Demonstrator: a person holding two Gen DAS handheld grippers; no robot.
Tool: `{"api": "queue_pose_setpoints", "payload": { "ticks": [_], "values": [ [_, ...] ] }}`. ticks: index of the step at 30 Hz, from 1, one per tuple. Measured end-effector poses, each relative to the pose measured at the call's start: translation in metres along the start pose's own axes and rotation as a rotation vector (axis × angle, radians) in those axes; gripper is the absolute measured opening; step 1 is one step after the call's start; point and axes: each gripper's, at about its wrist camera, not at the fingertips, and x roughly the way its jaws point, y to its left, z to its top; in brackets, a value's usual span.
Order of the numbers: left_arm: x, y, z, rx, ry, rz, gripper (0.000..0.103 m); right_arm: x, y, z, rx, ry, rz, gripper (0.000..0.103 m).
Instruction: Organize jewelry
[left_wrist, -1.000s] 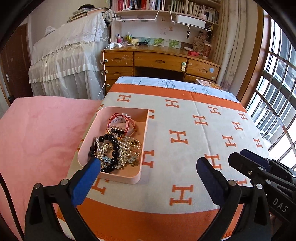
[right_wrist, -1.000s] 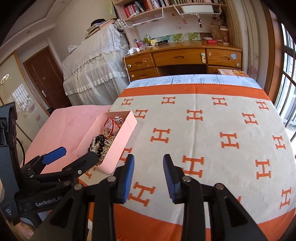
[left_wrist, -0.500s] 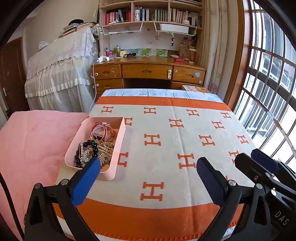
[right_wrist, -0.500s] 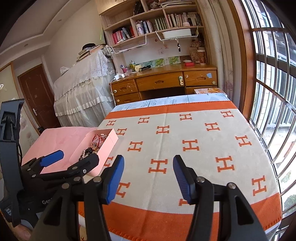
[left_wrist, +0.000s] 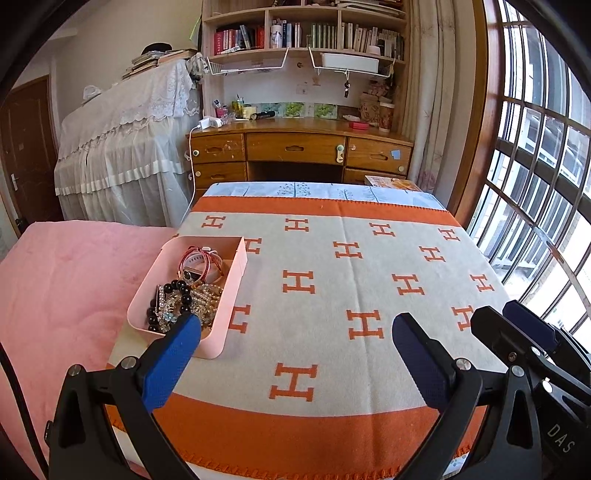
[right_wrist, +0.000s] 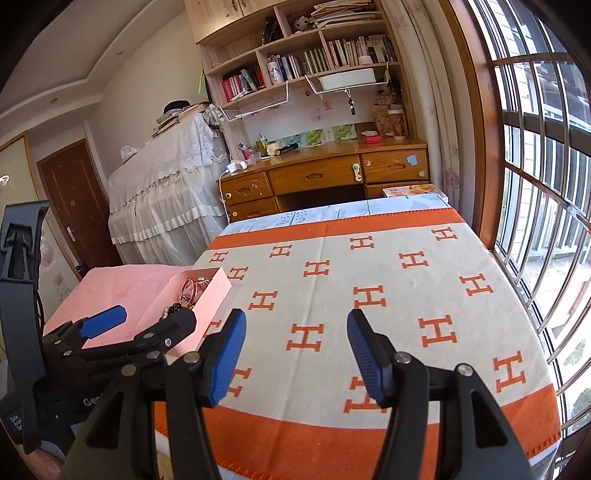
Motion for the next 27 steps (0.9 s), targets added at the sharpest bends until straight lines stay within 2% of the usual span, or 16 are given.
{"api": "queue_pose_setpoints", "payload": {
  "ticks": [27],
  "values": [
    [0.0,0.0008,-0.0016,0.002,-0.001,0.012,0.102,0.0013,-0.0036,-0.0019,0.005,0.0,-0.001,0.058]
  ]
}}
